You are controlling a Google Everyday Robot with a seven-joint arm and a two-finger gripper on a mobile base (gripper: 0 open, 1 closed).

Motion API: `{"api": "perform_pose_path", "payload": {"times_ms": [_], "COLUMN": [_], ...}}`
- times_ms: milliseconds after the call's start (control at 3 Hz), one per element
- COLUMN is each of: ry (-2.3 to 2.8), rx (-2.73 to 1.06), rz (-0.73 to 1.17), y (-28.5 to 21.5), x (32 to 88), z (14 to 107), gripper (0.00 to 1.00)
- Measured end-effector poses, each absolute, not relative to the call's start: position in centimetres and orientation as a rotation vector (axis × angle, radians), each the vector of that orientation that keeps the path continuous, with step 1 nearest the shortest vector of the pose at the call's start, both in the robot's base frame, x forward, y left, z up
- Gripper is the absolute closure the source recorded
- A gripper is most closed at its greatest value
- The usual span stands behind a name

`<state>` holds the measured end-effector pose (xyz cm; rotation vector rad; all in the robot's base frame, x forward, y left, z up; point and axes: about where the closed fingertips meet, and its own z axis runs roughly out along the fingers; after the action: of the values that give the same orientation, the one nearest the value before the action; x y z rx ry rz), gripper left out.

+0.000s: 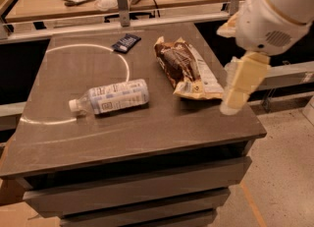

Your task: Place blue plastic bottle upright

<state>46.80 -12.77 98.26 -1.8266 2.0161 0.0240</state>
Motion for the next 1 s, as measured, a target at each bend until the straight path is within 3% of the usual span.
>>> {"api": "perform_pose_path", "payload": {"times_ms": [1000], "ry": [1.825], "rx": [-2.029], "rz": [0.139], "y": [0.6], "x": [51.1], "z": [94.8], "gripper": [0.00]}}
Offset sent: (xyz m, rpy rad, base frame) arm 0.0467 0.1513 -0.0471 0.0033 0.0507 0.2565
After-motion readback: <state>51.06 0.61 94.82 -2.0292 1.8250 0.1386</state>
